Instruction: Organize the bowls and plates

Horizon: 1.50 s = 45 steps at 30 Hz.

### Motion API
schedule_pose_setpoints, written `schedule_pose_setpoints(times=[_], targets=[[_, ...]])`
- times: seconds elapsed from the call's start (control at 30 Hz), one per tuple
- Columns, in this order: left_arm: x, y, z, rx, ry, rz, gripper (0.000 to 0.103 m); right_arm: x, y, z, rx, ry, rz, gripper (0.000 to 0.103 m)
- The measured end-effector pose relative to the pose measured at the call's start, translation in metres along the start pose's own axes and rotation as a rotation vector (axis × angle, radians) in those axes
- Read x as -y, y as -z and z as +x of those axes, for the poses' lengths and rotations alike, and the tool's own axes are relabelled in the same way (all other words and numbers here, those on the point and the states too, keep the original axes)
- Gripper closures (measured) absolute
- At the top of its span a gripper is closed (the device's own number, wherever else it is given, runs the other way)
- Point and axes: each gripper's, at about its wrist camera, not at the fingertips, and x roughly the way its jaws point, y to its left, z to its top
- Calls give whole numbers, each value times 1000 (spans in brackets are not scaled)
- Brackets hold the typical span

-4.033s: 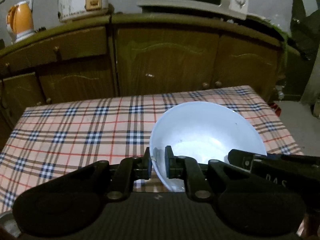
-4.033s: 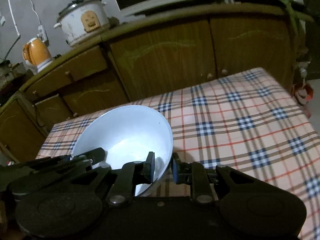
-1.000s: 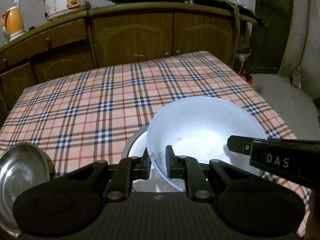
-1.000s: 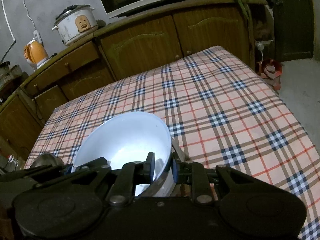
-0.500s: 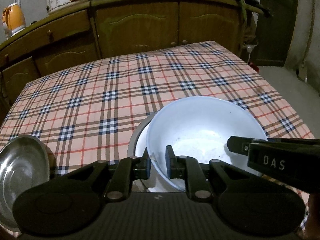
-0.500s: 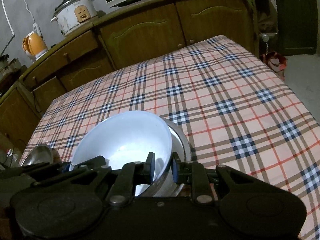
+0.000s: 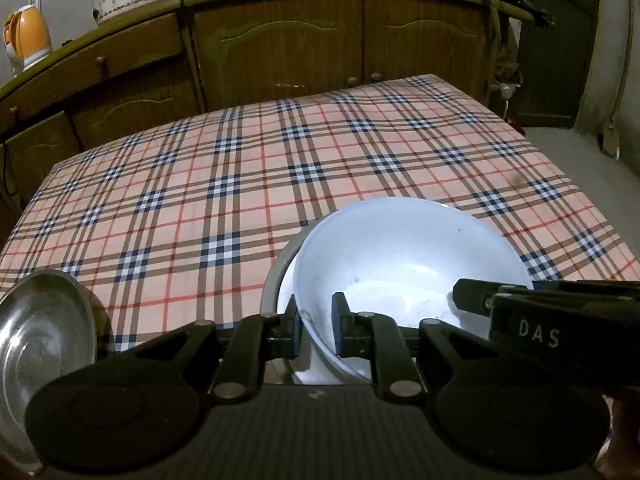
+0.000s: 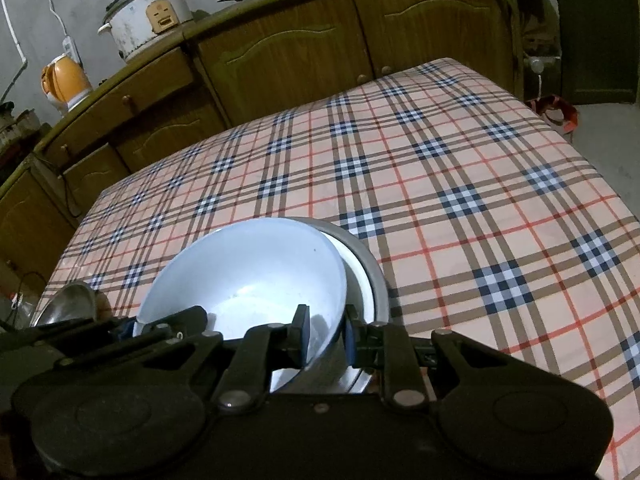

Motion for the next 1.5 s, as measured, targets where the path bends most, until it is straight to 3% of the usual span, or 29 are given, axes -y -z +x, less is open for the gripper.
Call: schedule_pose_setpoints(times=[0.17,0.5,0.67,0.73,0.83,1.0,1.37,1.5], targets=[[0,0,0,1,5,4,81,1,-2,0,-11,-3,11,79],[1,0,-2,-3,13,-12,81,2,-5,-1,-50,-12,7,76],[-2,-1,-4,1,18,-28,79,4,-8,-2,-73,-43,20,63],[-1,-2,-6,16,-10,-17,72,0,-10,-5,-62,-42,1,49],[-4,-2,-7,18,-5,-27,72,-4,-15,-15,-30,-8,-27,36],[-3,-4,-11,26,5,-37,71,5,-18,-26,4,-6,-8,35],[-7,0,-30,59,-3,-60,36,2,-12,-49,86,-25,-27,25],[-10,3,-30,54,-6,-74,32,2,-7,-50,95,-7,-31,25]])
